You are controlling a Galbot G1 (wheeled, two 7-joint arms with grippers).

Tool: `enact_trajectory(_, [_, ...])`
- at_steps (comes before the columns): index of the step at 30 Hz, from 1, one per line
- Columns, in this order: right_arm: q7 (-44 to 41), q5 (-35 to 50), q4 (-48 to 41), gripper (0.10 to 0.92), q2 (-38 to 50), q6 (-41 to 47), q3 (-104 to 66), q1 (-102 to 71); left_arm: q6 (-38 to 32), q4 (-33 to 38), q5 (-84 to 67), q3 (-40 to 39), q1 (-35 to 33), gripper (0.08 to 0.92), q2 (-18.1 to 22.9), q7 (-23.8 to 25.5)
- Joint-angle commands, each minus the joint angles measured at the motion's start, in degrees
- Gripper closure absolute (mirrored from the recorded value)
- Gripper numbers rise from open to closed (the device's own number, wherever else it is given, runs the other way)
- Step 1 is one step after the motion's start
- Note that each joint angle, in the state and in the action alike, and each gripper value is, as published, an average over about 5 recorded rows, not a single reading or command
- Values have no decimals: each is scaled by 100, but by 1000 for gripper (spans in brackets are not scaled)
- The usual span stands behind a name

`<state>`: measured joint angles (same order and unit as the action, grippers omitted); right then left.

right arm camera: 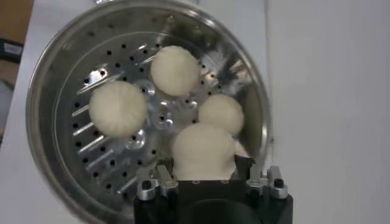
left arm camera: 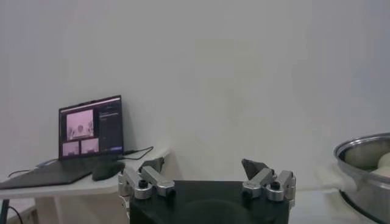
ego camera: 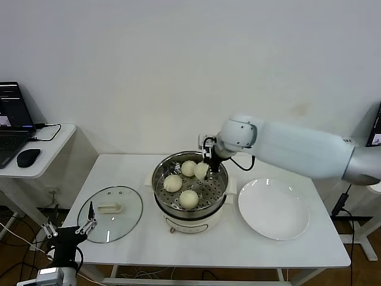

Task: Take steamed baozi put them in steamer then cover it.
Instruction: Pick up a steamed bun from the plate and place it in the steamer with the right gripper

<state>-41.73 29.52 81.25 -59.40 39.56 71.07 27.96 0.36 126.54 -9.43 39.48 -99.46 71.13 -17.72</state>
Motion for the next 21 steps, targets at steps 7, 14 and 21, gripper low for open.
enact_trajectory(7, [218, -10, -156, 389, -148, 219, 89, -366, 4, -40, -1, -18, 35, 177, -11, 1])
enact_trajectory(14, [179, -51, -57, 386, -20, 217, 19, -384, 8, -28, 2, -29, 31, 177, -1, -4])
enact_trajectory(21, [127, -220, 270, 254, 362, 207, -379, -246, 16, -11, -9, -6, 34, 177, -29, -9])
